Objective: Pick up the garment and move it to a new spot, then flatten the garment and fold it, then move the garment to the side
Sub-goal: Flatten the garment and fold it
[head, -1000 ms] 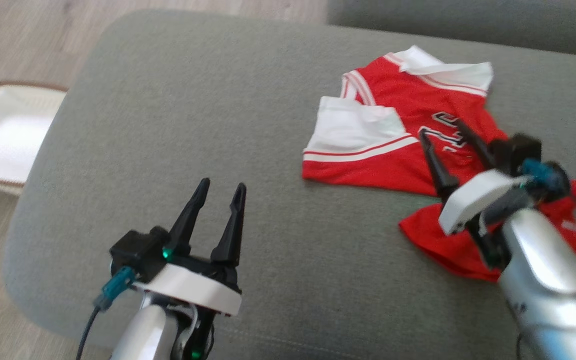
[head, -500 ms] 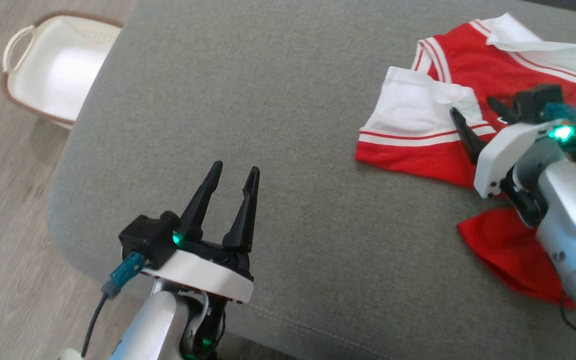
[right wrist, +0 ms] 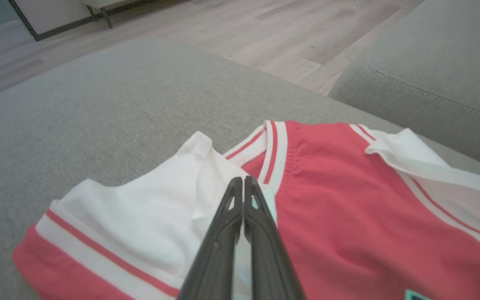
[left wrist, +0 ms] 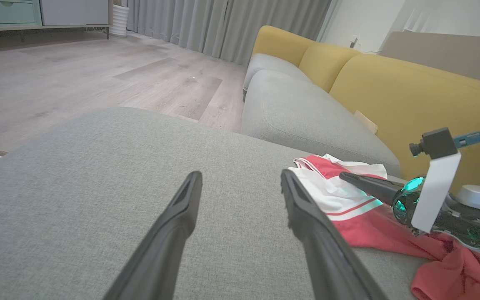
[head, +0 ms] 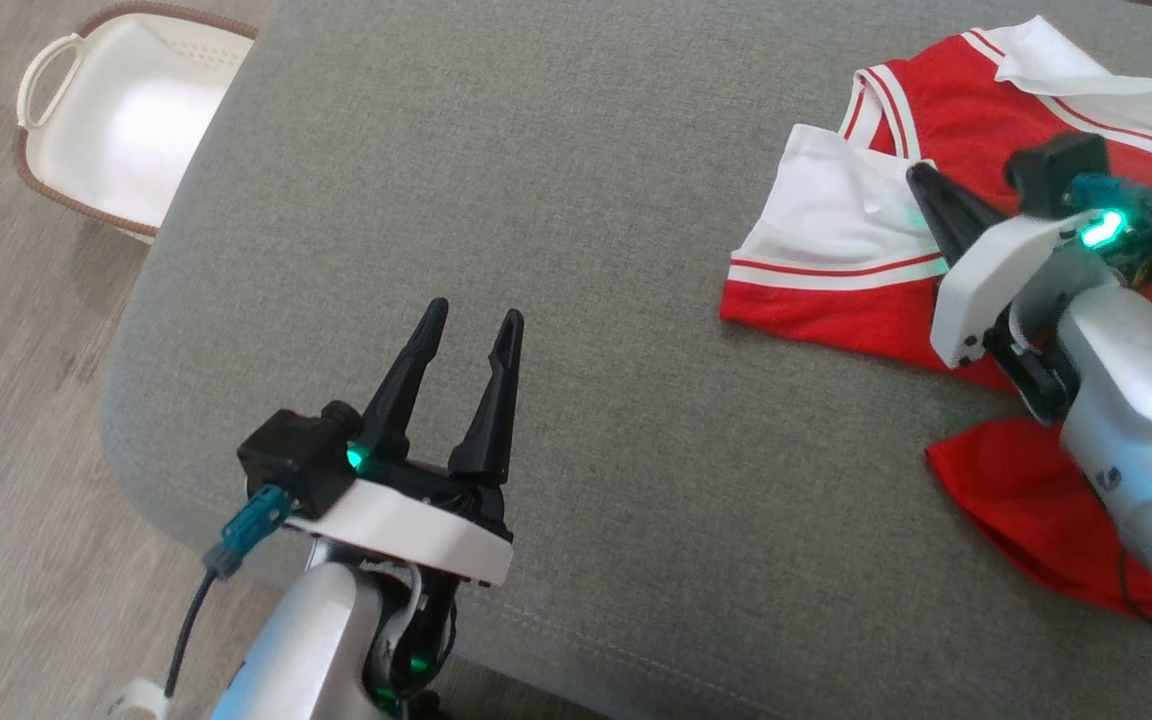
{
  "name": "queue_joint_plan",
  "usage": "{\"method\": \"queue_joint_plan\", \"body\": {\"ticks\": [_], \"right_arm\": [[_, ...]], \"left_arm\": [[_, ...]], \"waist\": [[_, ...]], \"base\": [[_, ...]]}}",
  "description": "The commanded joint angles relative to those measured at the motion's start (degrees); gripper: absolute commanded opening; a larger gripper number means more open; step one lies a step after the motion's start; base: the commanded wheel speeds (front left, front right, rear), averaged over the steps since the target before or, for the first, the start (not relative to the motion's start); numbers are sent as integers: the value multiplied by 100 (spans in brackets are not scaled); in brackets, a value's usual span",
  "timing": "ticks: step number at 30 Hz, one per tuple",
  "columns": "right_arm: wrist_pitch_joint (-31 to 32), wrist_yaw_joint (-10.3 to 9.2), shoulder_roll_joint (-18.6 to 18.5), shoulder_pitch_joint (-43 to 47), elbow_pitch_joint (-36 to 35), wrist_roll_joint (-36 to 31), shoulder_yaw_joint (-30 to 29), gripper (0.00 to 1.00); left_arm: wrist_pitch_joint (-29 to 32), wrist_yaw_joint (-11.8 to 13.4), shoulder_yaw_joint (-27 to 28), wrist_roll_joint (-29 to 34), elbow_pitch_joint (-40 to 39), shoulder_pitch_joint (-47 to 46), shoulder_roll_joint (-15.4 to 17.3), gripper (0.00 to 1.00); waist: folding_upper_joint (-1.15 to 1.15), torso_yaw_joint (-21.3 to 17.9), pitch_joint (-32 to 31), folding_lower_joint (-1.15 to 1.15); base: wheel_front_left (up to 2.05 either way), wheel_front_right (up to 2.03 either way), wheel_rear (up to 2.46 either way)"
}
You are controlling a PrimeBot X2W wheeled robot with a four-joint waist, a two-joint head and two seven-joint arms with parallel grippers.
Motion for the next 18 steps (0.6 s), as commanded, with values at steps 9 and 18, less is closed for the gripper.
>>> {"method": "queue_joint_plan", "body": {"ticks": [9,18], "right_arm": [[-538,-5,287,-576,-245,324,488,0],[-904,-5,653,-681,-635,607,1010,0]], "left_arm": [[-70,42,161,-74,-152,-176,36,100],[-70,32,258,-96,-115,-38,36,100]], "waist": [[0,-16,-106,0],[0,18,-305,0]], "base": [[0,0,0],[0,0,0]]}}
